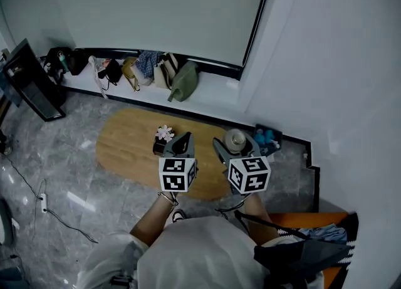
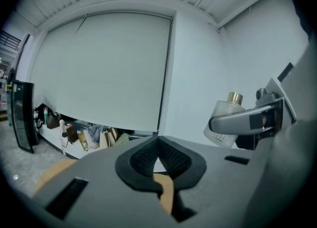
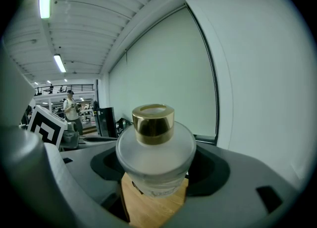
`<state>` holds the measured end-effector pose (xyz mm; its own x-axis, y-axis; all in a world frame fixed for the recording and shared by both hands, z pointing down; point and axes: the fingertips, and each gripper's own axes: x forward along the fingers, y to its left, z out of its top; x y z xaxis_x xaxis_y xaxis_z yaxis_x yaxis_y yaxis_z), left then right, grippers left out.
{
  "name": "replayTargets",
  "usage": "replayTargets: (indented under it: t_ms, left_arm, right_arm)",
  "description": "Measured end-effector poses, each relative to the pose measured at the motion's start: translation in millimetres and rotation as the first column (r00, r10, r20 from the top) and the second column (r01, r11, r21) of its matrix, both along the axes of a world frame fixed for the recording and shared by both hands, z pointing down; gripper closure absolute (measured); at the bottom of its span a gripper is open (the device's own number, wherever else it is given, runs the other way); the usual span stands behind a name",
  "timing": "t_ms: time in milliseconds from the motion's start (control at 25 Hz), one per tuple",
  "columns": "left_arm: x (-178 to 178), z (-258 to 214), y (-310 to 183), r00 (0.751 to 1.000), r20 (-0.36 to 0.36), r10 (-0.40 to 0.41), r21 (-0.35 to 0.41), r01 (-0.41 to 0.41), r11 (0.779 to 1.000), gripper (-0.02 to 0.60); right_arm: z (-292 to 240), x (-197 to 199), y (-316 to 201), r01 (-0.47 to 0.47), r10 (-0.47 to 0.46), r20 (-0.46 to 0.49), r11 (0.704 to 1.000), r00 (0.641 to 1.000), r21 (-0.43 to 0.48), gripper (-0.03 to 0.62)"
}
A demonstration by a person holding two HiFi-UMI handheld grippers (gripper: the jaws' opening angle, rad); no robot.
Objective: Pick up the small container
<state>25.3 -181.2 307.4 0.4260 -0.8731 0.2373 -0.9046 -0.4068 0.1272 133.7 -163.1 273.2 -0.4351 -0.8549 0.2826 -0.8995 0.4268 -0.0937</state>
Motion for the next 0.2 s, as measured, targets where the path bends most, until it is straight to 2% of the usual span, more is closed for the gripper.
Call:
replayTargets:
  t_ms: [200]
  left_arm:
    - [-2.5, -0.4, 3.2, 1.0, -0.002, -0.011, -0.001, 0.011, 1.0, 0.574]
  right_arm:
    - [0.4, 0.0, 2.3, 0.001, -0.001, -0.006, 1.0, 1.0, 0.0, 0.253]
